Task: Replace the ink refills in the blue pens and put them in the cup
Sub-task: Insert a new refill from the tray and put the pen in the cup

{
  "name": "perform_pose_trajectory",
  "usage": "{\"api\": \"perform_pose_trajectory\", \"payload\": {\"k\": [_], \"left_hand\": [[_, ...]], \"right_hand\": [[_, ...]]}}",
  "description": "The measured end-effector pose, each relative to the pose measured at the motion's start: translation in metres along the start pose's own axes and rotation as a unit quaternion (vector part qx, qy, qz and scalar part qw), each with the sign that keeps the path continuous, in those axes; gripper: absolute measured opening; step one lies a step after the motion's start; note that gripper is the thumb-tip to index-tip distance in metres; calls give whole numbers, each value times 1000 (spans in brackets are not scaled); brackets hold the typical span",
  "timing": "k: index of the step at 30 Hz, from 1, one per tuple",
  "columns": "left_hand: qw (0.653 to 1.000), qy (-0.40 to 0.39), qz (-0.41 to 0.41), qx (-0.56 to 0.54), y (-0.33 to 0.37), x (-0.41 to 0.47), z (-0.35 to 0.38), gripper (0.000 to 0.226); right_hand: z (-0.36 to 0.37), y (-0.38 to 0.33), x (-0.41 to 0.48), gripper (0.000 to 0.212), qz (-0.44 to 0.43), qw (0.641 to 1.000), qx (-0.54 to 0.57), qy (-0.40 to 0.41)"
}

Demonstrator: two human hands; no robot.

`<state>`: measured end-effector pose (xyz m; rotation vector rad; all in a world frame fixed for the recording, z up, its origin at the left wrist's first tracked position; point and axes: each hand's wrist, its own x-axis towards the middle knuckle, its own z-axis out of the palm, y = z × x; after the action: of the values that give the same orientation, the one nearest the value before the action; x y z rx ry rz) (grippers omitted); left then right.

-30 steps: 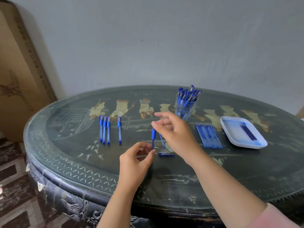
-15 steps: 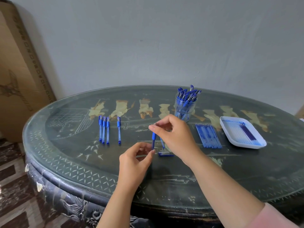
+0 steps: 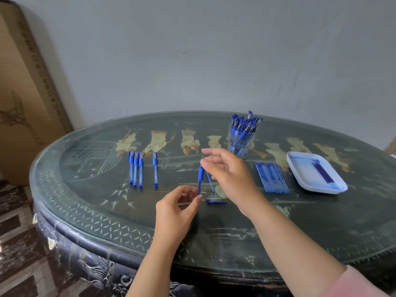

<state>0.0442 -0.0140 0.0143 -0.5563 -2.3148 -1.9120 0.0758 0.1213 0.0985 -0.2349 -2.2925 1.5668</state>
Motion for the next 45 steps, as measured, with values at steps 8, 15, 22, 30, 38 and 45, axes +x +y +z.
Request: {"api": "perform_pose_trajectory", "payload": {"k": [8,15,22,30,38,45], "left_hand": [[1000,-4,-5,-2,0,0,0,14],[1000,-13,9,17,-2,1,1,14],[1000,5,-3,-6,-1,1,0,14],[1000,1,-8,-20,0,1,0,14],[1000,-15,-4,-6,-3,1,1,14],[1000,-16,3,14,-5,2,1,14]], "right_hand": [[2,1,1,17,-16,999,-22,46],[2,2,2,16,-43,997,-61,27],[-10,37,4,21,-1,964,-262,-33],[-5,64,-3,19,-18,915,-387,-110],[-23,9,10,8,30,994,28,99],[-17,-28,17,8,-39,998,4,40]]}}
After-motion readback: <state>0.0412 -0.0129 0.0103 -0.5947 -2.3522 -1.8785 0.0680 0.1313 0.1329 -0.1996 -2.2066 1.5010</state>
